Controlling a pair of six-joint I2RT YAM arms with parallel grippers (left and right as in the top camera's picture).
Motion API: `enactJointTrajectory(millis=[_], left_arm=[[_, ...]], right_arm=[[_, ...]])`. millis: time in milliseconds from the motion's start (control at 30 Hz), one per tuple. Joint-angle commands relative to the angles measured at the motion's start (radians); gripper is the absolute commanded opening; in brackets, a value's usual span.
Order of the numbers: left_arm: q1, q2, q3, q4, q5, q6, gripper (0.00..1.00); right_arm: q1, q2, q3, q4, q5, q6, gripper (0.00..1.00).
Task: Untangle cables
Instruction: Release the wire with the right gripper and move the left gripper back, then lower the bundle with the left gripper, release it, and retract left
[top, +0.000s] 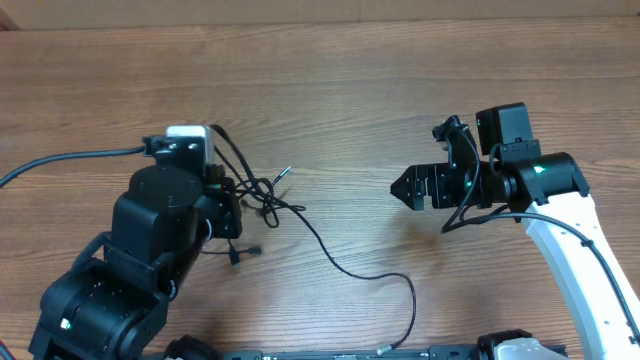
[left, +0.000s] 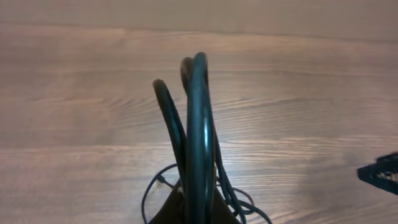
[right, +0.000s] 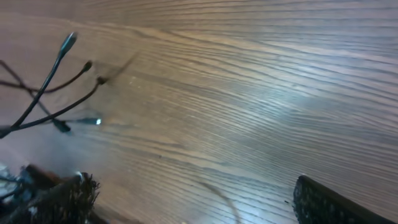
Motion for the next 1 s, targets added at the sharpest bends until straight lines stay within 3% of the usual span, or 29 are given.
enactJointTrajectory(millis=[0,133,333,467,600,733,933,967], left_arm=[[0.008,-0.010,0.011,0.040,0.106,0.119,0.04],[0.008,0.007,0.011,0.117,0.203,0.212,0.04],[0.008,0.031,0.011,0.301,0.205,0.293,0.04],[0.008,0.037,0.011,0.425,0.087,0.368,0.04],[0.008,0.058,0.011,0.507,-0.027,0.538,0.04],[0.008,0.113,0.011,0.474,0.006,0.614,0.04],[0.006,0.233,0.011,0.296,0.243,0.538,0.06],[0.006,0.251,0.011,0.283,0.276,0.507,0.18]], right_arm=[[-0.003,0.002,0.014,-0.004,-0.046,-0.035,1.00],[-0.004,0.002,0.063,-0.023,-0.045,-0.035,1.00],[-0.004,0.002,0.190,-0.092,-0.012,-0.035,1.00],[-0.004,-0.001,0.260,-0.152,0.055,-0.035,1.00],[-0.004,-0.018,0.303,-0.183,0.098,-0.033,1.00],[-0.004,-0.038,0.305,-0.177,0.101,-0.027,1.00],[-0.004,-0.037,0.305,-0.180,0.101,-0.005,1.00],[-0.004,-0.037,0.305,-0.180,0.101,-0.001,1.00]])
